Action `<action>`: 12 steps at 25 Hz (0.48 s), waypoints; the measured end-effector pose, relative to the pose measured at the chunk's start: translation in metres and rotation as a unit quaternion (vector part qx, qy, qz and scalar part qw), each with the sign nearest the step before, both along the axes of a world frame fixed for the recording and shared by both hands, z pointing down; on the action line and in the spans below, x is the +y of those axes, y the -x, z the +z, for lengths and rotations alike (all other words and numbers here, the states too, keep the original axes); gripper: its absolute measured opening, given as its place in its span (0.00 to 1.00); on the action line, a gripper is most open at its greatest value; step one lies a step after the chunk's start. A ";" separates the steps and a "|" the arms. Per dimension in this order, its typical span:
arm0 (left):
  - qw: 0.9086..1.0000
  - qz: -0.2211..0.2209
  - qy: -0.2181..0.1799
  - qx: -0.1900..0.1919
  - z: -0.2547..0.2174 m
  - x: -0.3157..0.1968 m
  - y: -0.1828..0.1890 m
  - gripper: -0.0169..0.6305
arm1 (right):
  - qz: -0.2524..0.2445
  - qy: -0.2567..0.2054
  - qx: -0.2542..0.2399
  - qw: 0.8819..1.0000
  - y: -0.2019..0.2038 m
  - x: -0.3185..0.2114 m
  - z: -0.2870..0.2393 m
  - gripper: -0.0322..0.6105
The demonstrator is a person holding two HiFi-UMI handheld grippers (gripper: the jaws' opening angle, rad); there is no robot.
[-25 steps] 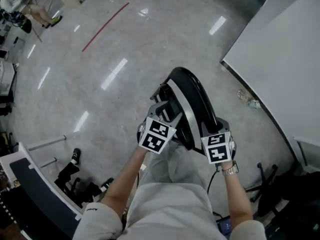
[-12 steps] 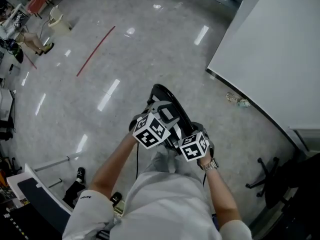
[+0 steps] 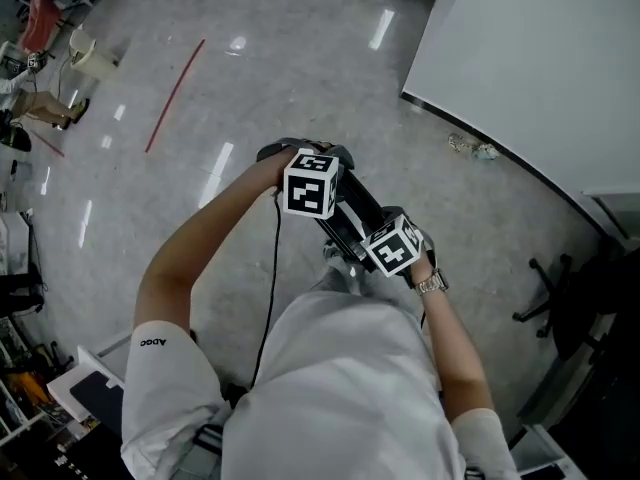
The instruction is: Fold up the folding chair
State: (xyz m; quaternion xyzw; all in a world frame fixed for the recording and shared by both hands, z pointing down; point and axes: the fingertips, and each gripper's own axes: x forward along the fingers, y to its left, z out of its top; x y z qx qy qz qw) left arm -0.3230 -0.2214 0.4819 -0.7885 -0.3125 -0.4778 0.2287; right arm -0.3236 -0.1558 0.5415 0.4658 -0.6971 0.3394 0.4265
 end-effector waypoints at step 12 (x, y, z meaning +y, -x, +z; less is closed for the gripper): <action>0.950 0.252 0.012 -0.183 0.050 0.008 0.014 0.25 | 0.031 0.047 -0.071 0.996 0.004 -0.004 -0.002 0.18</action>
